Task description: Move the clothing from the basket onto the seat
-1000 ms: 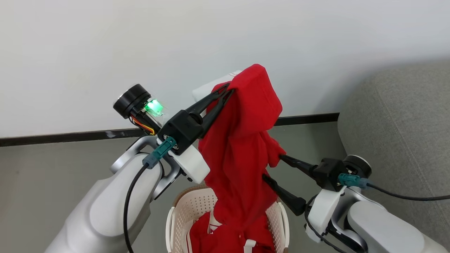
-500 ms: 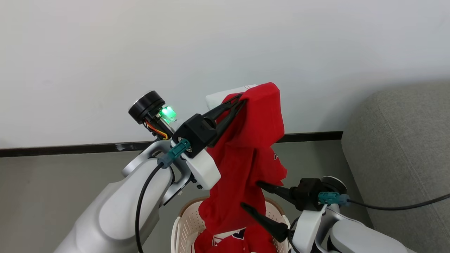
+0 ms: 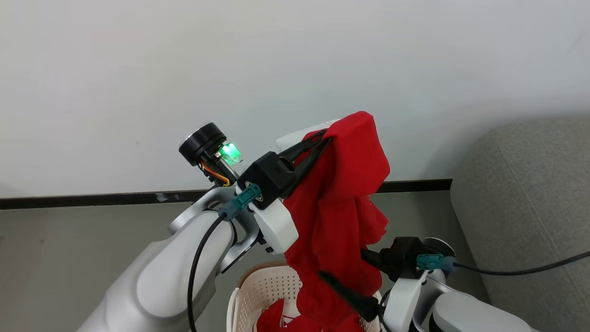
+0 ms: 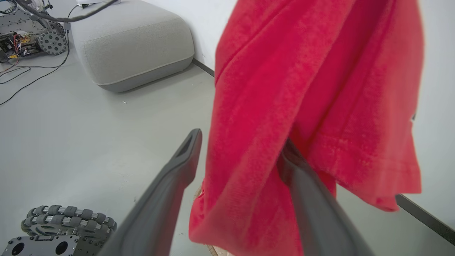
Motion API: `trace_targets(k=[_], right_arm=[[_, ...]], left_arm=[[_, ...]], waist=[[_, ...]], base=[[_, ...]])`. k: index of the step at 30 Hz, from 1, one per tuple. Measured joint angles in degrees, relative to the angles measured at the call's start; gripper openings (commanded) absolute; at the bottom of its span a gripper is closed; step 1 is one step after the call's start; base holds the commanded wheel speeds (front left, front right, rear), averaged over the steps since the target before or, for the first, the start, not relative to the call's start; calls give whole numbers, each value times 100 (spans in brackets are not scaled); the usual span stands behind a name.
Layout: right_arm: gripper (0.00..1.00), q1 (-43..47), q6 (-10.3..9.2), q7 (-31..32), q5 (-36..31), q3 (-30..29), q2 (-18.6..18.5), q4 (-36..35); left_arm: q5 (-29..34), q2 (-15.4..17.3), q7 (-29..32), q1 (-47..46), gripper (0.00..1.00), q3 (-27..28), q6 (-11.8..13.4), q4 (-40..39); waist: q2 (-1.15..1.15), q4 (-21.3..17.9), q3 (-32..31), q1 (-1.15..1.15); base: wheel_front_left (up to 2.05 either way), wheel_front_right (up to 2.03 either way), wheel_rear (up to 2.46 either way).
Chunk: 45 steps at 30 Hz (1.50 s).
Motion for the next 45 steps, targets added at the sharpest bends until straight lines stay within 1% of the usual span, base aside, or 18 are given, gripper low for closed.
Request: trace_targets(k=[3, 4, 6, 7, 8, 9, 10, 15, 18, 27, 32, 33, 34, 35, 36, 37, 42, 45], right_arm=[[100, -48, 0, 0, 2, 9, 111, 163], [95, -94, 0, -1, 2, 12, 155, 219], [54, -188, 0, -1, 1, 24, 232, 344], [48, -230, 0, -2, -4, 36, 260, 404], [38, -253, 0, -2, -22, 38, 281, 461], [14, -271, 0, -2, -41, 51, 290, 504], [0, -298, 0, -3, -92, 69, 290, 543], [0, -346, 1, -11, -126, 58, 271, 627], [0, -342, 1, -25, -124, -79, 156, 650], [0, -213, 0, -60, -47, -1065, -426, 517], [0, -130, 0, -60, 123, -1719, -535, 240], [0, -112, 0, -60, 178, -1856, -537, 183], [0, -105, 0, -60, 202, -1961, -544, 138], [0, -105, 0, -60, 205, -2053, -553, 107], [0, -105, 0, -60, 207, -2135, -564, 82], [0, -105, 0, -60, 209, -2207, -572, 66], [0, -83, 0, -60, 359, -2505, -590, 41], [0, -81, 0, -60, 393, -2683, -681, 56]], left_arm=[[-16, -31, 21, -18, 0, -35, 0, -38], [-36, -37, 54, -21, 0, -45, 0, -46], [-110, -41, 64, -24, 0, -63, 0, -52], [-129, -44, 79, -25, 0, -70, 0, -53], [-157, -52, 100, -25, 0, -73, 0, -53], [-174, -57, 114, -25, 0, -76, 0, -53], [-203, -67, 126, -25, 0, -77, 0, -49], [-411, -86, 145, -12, 0, 13, 0, 42], [-628, -92, 145, 54, 0, 136, 0, 172], [-971, -35, -18, 454, 0, 415, 1, 606], [-1148, -120, -187, 666, 0, 441, 1, 736], [-1223, -149, -215, 710, 21, 441, 1, 748], [-1279, -181, -247, 750, 46, 434, 1, 764], [-1322, -205, -268, 788, 74, 427, 1, 767], [-1367, -223, -298, 821, 93, 415, 1, 772], [-1423, -240, -311, 847, 100, 404, 1, 789], [-1749, -328, -402, 965, 100, 326, 1, 788], [-1912, -360, -459, 990, 100, 216, 1, 699]], waist=[[0, 21, 7, 0], [0, 29, 9, 0], [0, 46, 14, 0], [0, 54, 16, 0], [0, 63, 18, 0], [0, 71, 20, 0], [0, 79, 22, 0], [0, 82, 31, 0], [0, 59, 33, 0], [0, -97, 18, 0], [0, -224, 1, 0], [0, -251, -2, 0], [0, -281, -4, 0], [0, -310, -7, 0], [0, -339, -10, 0], [0, -370, -12, 0], [0, -533, -18, 0], [0, -632, -20, 0]], base=[[0, 0, 0], [0, 0, 0], [0, 0, 0], [0, 0, 0], [0, 0, 0], [0, 0, 0], [0, 0, 0], [0, 0, 0], [0, 0, 0], [0, 0, 0], [0, 0, 0], [0, 0, 0], [0, 0, 0], [0, 0, 0], [0, 0, 0], [0, 0, 0], [0, 0, 0], [0, 0, 0]])
